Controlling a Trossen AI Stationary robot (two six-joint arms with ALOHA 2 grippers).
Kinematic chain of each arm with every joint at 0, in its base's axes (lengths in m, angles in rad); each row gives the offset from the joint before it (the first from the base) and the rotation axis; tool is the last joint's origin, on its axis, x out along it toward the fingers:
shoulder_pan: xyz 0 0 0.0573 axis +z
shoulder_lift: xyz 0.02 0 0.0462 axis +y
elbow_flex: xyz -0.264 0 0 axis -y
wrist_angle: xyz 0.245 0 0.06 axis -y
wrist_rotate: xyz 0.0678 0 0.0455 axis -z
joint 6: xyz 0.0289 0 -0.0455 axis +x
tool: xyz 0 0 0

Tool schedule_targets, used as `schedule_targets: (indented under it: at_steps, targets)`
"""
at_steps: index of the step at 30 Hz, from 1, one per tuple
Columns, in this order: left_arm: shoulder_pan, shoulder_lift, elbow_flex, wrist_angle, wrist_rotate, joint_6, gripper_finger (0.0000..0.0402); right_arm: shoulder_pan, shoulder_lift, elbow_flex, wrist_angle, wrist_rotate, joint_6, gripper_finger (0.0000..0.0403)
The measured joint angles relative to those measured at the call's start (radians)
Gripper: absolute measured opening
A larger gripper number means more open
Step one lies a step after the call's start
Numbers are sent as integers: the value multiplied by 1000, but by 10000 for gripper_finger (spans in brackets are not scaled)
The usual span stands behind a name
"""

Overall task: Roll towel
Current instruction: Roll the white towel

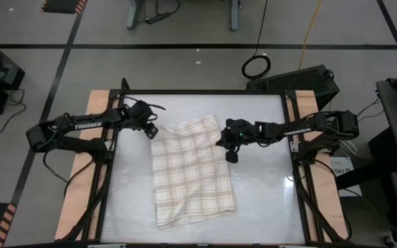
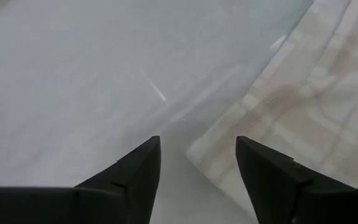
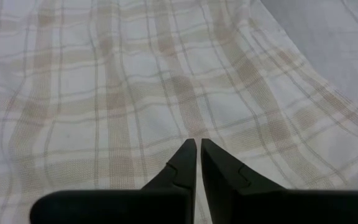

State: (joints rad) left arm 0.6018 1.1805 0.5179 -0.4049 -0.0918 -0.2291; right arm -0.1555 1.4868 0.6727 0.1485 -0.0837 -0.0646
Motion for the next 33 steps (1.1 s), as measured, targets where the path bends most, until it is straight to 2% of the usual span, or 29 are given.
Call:
schedule_targets:
  at_steps: [3, 9, 13, 19, 33]
  targets:
    - [14, 27, 2, 2, 15, 9, 247, 0, 0, 0, 0, 0, 14, 16]
    - [39, 104, 5, 26, 12, 77, 345, 0, 0, 0, 2, 0, 58, 16]
    - [46, 150, 7, 37, 12, 90, 364, 0, 0, 0, 5, 0, 84, 16]
    - [46, 188, 10, 90, 32, 130, 315, 0, 0, 0, 6, 0, 105, 16]
    - [44, 191, 8, 65, 94, 132, 116, 0, 0, 0, 5, 0, 81, 16]
